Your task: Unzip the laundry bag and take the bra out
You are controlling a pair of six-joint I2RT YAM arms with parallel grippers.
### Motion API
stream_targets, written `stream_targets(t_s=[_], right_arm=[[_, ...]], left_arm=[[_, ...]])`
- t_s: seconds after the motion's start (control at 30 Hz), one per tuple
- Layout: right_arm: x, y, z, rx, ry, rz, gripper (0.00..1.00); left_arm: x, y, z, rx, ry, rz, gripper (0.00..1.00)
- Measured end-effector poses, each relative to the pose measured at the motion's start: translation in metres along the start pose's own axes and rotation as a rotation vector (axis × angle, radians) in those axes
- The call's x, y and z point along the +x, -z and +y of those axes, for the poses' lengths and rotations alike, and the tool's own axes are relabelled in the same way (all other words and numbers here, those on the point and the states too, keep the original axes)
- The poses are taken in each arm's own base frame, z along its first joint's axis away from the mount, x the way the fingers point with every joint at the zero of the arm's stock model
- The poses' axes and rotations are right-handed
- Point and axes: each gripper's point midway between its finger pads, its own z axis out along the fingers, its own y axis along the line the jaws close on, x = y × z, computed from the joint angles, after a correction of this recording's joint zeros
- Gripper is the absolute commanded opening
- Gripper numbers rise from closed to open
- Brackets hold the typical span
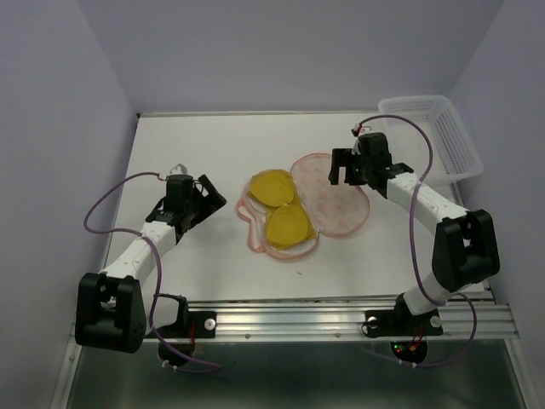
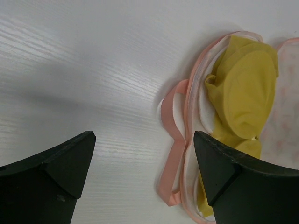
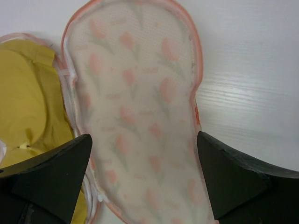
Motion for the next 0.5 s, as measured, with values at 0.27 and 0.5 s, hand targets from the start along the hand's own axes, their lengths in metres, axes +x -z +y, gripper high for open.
stream_targets(t_s=[0.27,0.5], right_arm=[[-0.021,0.032,0.083,-0.006,0.222,-0.130,1.00],[0.018,-0.006,0.148,-0.063,0.342,-0.043,1.00]], left_arm=[[-0.006,0.000,-0.003,0.001,0.000,-0.015,0.99],[-0.005,-0.001,-0.003,-0.001,0.000,-0.014,0.99]])
